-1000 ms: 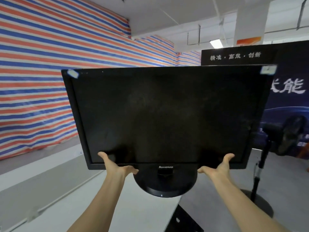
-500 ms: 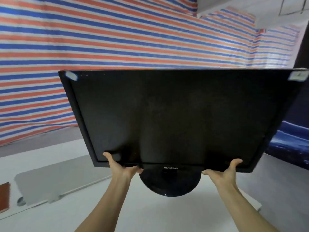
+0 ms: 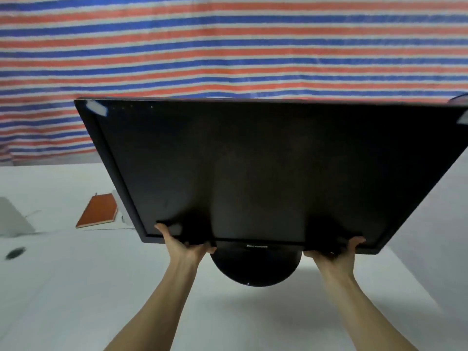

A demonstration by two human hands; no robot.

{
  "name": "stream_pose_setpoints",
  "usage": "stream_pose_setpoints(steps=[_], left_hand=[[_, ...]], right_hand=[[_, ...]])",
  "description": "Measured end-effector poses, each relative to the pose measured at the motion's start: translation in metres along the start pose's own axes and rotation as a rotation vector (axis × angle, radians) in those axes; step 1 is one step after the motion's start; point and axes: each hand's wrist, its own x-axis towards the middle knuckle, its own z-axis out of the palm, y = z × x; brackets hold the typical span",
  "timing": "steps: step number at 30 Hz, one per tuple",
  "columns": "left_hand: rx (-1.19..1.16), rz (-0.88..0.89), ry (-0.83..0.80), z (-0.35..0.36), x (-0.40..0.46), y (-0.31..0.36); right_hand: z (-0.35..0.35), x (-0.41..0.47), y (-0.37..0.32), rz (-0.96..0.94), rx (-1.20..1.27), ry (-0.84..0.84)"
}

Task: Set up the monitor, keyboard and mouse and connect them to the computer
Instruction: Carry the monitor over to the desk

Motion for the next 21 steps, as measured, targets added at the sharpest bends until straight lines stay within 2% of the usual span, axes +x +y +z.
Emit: stream_pose_setpoints(steps=[3, 8, 11, 21], left_hand=[[-0.012, 0.027, 0.028, -0.014, 0.022, 0.009], [-0.055, 0.01, 0.066, -0.033, 0.066, 0.023], [-0.055, 0.017, 0.079, -0.039, 0.099, 0.029], [-0.093, 0.024, 0.098, -0.055, 0.191, 0.045]], right_hand=[[-0.009, 0.027, 0.018, 0.04, -0.052, 0.046], [-0.025, 0.07, 0.051, 0.131, 0.026, 0.051], [-0.037, 0.106, 0.069, 0.101, 0.042, 0.086], [-0.052, 0.192, 0.113, 0.05, 0.027, 0.042]])
